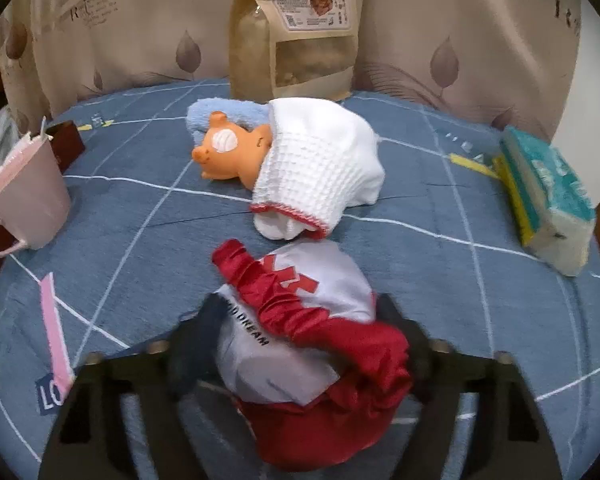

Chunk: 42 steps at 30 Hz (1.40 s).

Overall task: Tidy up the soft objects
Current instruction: 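Grasp the red-and-white cloth bag with the right tool while the left tool reaches the white knit cap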

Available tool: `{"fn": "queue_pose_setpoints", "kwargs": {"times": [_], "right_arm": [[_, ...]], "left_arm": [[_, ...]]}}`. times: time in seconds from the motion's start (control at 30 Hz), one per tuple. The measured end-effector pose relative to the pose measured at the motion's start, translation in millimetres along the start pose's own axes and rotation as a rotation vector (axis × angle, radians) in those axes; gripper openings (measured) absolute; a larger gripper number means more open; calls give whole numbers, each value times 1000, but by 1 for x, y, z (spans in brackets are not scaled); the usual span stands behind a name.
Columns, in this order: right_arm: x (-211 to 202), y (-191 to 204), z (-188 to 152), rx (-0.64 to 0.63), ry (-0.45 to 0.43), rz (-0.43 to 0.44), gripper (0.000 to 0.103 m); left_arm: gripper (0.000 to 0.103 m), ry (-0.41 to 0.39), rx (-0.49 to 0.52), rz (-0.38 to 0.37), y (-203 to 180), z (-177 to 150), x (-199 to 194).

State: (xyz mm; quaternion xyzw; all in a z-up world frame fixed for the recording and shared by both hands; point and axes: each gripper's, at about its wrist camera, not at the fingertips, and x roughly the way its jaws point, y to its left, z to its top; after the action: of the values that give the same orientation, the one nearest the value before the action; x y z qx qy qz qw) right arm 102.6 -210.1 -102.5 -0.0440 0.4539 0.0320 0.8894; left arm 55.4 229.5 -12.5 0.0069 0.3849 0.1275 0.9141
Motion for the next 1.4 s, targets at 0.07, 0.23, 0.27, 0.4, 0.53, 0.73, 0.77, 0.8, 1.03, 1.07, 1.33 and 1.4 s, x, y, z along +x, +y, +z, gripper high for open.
{"fn": "queue_pose_setpoints", "kwargs": {"times": [0.07, 0.23, 0.27, 0.4, 0.53, 0.73, 0.77, 0.8, 1.03, 1.07, 1.33, 1.4], "right_arm": [[-1, -1, 0, 11, -5, 4, 62], [-3, -7, -3, 20, -16, 11, 38], [-4, -8, -3, 22, -18, 5, 36], [-7, -20, -5, 51, -25, -23, 33], [-10, -46, -7, 102, -24, -85, 32], [-11, -98, -14, 214, -18, -171, 32], [-11, -104, -16, 230, -21, -166, 32], [-11, -108, -18, 252, -25, -147, 32], [-7, -109, -17, 265, -26, -122, 34], [-7, -111, -17, 276, -27, -108, 34], [-8, -115, -19, 299, -35, -68, 37], [-9, -116, -20, 307, -38, -56, 38]], "left_arm": [[58, -8, 3, -43, -14, 5, -8], [58, -22, 43, -168, -63, 19, -24], [58, -30, 66, -183, -76, 21, -27], [58, -43, 155, -261, -129, 28, -38], [59, -38, 217, -351, -177, 31, -46], [59, 0, 324, -486, -258, 29, -52], [59, 4, 345, -506, -271, 28, -52], [59, 11, 364, -516, -284, 27, -52], [60, 174, 398, -646, -370, 17, -31], [60, 207, 390, -660, -379, 14, -28], [60, 397, 205, -690, -421, 13, 7], [60, 437, 134, -680, -424, 16, 20]]}}
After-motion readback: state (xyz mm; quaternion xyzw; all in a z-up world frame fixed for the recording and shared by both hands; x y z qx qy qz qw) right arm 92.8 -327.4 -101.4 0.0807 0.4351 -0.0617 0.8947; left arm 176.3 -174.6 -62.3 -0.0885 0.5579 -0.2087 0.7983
